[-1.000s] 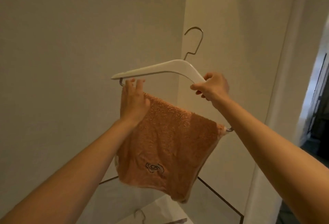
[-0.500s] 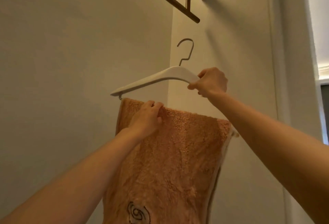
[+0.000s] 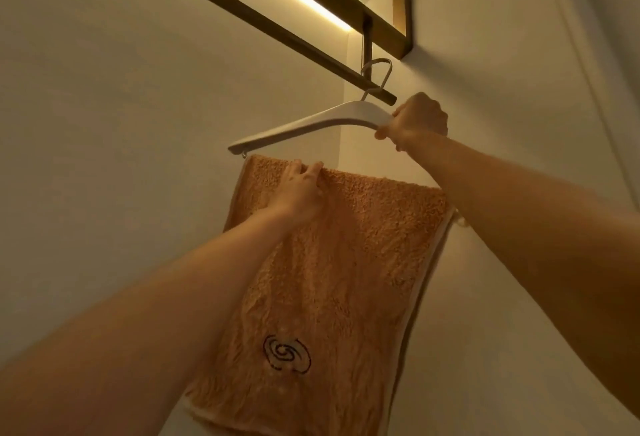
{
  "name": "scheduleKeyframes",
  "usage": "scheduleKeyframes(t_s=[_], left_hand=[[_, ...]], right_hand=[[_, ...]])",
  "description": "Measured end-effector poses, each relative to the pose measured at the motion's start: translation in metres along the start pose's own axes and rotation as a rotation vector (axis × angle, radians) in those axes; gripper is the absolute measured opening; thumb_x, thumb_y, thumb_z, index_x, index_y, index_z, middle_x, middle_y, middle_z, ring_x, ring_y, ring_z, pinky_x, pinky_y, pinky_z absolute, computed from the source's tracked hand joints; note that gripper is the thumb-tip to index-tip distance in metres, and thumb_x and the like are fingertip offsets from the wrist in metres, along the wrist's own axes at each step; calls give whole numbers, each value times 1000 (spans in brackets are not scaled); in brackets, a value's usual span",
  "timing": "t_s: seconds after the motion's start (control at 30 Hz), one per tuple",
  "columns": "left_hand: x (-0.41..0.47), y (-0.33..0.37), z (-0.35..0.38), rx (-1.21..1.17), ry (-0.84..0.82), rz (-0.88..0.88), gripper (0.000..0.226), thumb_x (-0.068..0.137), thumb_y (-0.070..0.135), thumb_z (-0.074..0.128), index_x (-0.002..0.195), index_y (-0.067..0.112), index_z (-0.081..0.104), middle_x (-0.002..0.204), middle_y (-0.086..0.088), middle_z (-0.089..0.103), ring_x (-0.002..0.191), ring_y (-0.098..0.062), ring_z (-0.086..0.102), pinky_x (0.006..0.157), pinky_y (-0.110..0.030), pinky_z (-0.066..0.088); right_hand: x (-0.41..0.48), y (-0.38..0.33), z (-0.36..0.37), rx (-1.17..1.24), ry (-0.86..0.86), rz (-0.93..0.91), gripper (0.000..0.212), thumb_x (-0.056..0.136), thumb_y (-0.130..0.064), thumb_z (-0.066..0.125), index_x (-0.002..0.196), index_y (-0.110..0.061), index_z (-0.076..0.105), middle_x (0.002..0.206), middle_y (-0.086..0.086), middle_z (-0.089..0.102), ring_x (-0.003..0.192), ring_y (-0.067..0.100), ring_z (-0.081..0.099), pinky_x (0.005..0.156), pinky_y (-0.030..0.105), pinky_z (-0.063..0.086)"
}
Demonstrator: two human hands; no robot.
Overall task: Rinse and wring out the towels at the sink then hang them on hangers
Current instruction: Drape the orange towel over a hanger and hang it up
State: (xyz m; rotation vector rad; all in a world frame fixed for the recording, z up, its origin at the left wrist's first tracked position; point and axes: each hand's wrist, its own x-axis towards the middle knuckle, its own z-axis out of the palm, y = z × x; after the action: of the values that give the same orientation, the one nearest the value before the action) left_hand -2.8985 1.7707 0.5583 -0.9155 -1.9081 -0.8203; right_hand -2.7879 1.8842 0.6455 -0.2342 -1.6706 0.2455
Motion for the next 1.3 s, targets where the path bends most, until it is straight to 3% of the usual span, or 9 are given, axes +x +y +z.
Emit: scheduleKeyframes(t_s=[0.13,0.33,0.47,0.67,0.83,0.97,1.1,1.23,1.3], left_hand=[[27,0,3,-5,-9,-12,62,93,5,40,149,17,15,155,-15,9,144,-31,8,116,-44,18],[32,-15,19,40,-37,-5,54,92,8,44,143,15,27,139,-16,36,128,-33,38,105,-39,36],[20,-18,35,89,-72,51,51,95,12,42,143,16,26,137,-15,37,124,-33,42,99,-38,38],[11,-17,51,84,30,99,52,97,22,41,145,22,23,140,-11,36,128,-29,36,103,-39,36],[2,-11,54,35,52,58,65,92,10,44,148,21,12,150,-11,22,136,-32,24,108,-42,32],[-18,-12,50,-36,82,13,73,90,2,42,150,20,4,157,-12,6,144,-31,11,115,-42,22],[-65,-29,62,-12,280,-122,66,93,9,39,149,11,3,157,-12,0,143,-31,5,113,-47,18],[-114,-59,87,-78,265,-334,60,96,26,41,144,4,12,151,-20,10,137,-38,17,109,-55,21],[-133,-78,101,-246,176,-507,60,96,35,41,141,2,18,145,-23,25,132,-40,29,106,-53,29]], right_hand=[[25,-2,9,-6,7,-29,53,76,-28,76,120,-3,58,118,14,64,103,27,66,88,35,53],[32,-3,24,-92,-18,-109,53,77,-27,75,121,-4,57,121,13,63,107,27,64,86,33,49],[23,7,27,-178,-7,-131,52,78,-27,74,122,-5,57,121,13,63,108,28,62,85,32,48],[15,21,25,-331,60,-237,42,87,-27,65,123,-7,59,121,12,63,110,29,60,91,34,46],[-1,27,22,-409,140,-316,31,93,-17,50,121,-5,58,115,14,62,110,29,55,95,36,41],[-40,39,19,-347,123,-372,47,93,-1,38,139,-7,40,142,18,42,138,33,28,115,41,18],[-87,58,17,-255,169,-225,59,94,-6,36,149,-15,18,155,18,11,145,31,4,119,45,8],[-142,86,18,74,410,-28,52,88,-3,41,139,-2,31,143,18,33,134,30,31,110,32,21],[-174,99,18,207,318,139,49,92,-14,49,136,-3,31,137,14,40,122,26,43,97,31,33]])
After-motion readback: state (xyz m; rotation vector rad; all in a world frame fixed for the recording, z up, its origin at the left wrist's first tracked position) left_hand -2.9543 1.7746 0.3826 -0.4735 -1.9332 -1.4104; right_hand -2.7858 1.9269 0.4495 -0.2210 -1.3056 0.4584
